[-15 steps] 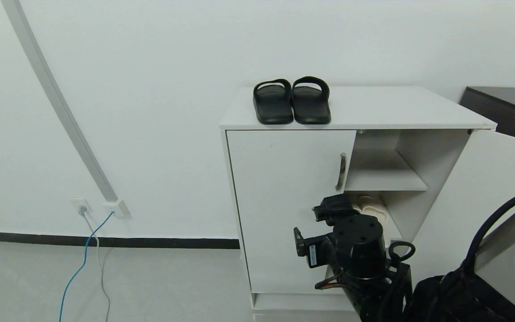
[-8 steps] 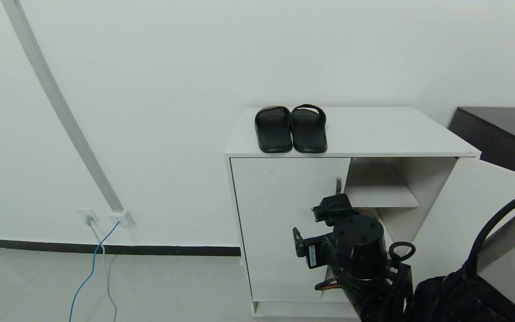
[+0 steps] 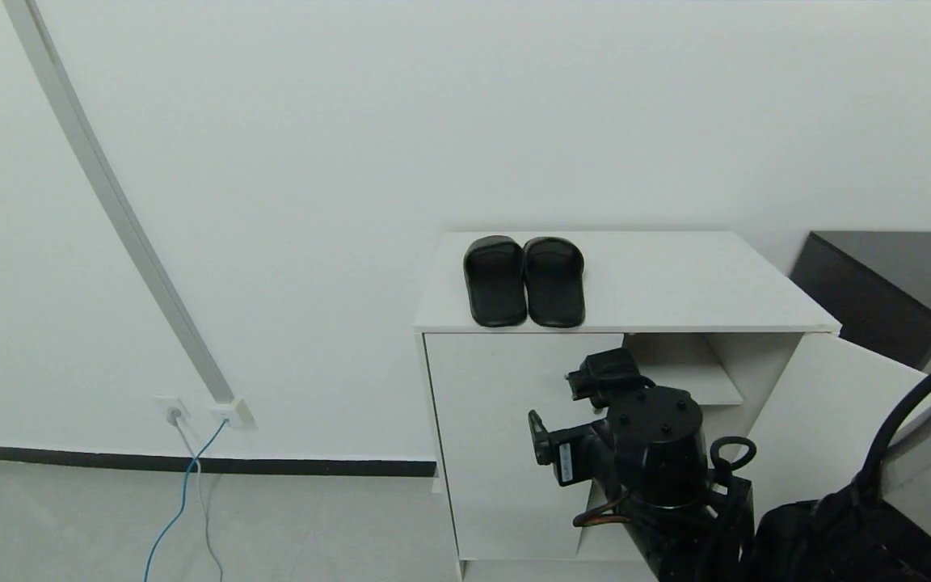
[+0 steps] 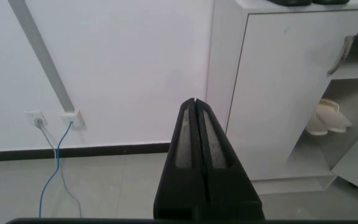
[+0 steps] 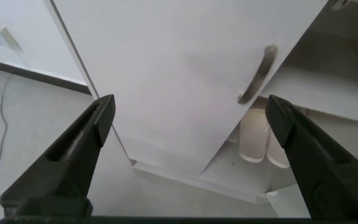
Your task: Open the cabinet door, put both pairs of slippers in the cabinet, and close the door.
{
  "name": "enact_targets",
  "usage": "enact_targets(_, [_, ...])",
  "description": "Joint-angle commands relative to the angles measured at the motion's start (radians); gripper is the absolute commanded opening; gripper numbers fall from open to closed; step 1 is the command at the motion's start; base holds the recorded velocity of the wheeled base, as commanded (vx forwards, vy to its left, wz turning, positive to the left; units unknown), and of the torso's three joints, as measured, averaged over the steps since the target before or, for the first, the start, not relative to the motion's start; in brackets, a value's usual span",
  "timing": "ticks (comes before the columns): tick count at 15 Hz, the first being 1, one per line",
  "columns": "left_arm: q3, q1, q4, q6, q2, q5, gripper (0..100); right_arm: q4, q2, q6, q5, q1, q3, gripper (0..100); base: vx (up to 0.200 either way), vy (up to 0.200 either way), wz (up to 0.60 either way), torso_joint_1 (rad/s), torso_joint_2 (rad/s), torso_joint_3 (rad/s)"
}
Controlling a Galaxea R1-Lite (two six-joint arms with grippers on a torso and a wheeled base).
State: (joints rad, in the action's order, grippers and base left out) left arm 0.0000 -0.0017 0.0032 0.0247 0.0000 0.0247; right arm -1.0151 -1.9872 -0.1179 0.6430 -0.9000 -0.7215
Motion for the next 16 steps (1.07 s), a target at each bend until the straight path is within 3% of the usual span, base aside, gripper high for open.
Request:
enact_targets(1, [0.0, 0.0, 0.0, 0.0, 0.002, 0.0, 0, 0.0, 0.001, 0.0, -0.003, 0.0, 0.004, 100, 0.0, 0.0, 0.0, 0.242, -0.57, -0.32])
enact_targets(10, [0.0, 0.0, 0.0, 0.0, 0.002, 0.0, 0, -0.003, -0.008, 0.0, -0.009, 0.001, 0.011, 100, 0.0, 0.0, 0.0, 0.216, -0.48, -0.27])
enact_targets(12, [0.0, 0.0, 0.0, 0.001, 0.0, 0.0, 0, 0.016, -0.01, -0.009, -0.043, 0.013, -0.079, 100, 0.0, 0.0, 0.0, 0.176, -0.37, -0.203])
enact_targets(14, [0.0, 0.0, 0.0, 0.001, 0.002, 0.0, 0, 0.132, -0.007, -0.029, -0.043, 0.024, -0.199, 100, 0.0, 0.0, 0.0, 0.141, -0.33, -0.171])
enact_targets(16, [0.0, 0.0, 0.0, 0.001, 0.002, 0.0, 0, 0.339, -0.002, -0.118, -0.043, 0.019, -0.338, 100, 0.0, 0.0, 0.0, 0.023, -0.04, -0.021])
